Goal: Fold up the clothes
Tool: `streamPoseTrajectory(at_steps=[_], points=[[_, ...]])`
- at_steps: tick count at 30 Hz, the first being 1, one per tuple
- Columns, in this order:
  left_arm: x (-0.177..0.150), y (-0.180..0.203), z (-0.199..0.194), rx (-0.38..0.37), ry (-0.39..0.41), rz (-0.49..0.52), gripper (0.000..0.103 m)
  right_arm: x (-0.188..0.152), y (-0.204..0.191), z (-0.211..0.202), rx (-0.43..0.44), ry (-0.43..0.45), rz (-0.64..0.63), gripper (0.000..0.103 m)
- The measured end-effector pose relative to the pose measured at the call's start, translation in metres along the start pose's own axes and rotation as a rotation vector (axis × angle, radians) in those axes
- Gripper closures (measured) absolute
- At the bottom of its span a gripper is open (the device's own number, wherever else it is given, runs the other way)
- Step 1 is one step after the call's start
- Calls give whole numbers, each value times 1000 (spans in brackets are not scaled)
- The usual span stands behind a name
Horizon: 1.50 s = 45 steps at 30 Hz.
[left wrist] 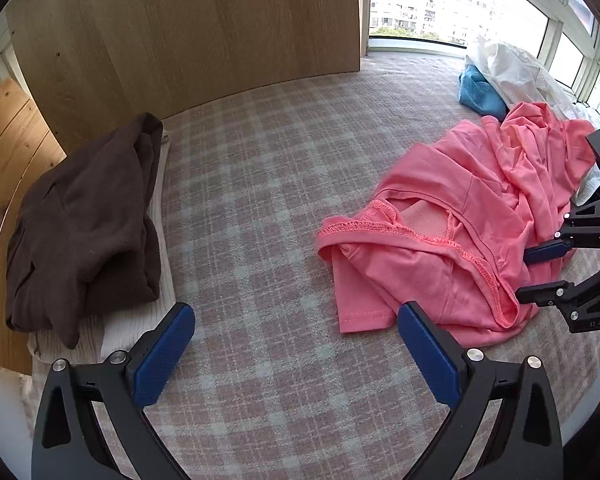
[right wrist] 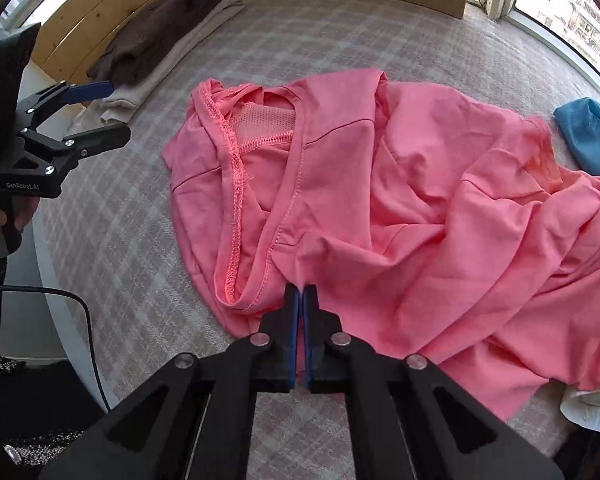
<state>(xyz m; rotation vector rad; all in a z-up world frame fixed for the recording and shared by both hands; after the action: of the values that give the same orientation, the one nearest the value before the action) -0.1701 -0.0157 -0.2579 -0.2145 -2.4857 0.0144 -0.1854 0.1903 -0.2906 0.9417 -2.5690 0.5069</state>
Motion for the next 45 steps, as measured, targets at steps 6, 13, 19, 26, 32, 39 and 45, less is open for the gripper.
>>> streamPoseTrajectory(at_steps=[6,13,19,26,32,39,45], points=[[5,7,6,-26,-2,14,1,56,115,-122,-267,340,203,101],[11,29,13,-53,-6,87,1,52,106,-105,-147,254,160,49],[7,24,23,-44,-29,100,1,27,37,-12,-78,84,-36,45],[-1,31,38,-98,-70,76,1,34,33,0,-19,80,25,98],[-1,55,21,-141,-42,74,1,63,45,-61,1,213,137,98],[18,98,36,-236,-38,60,3,61,28,-52,-36,194,87,98],[18,109,64,-262,-82,35,58,48,28,-48,10,136,92,72]])
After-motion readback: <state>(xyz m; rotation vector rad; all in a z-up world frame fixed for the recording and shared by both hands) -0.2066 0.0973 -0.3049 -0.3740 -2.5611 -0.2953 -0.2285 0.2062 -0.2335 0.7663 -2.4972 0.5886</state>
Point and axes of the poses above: each gripper's, at about its wrist camera, not at the fingertips, and z roughly the way its jaws point, y to its right, x to its top, the point moved 9 cm from there along z, roughly the way its jaws point, and after that the axes turned 9 degrees about y, right-handed, at the moved point
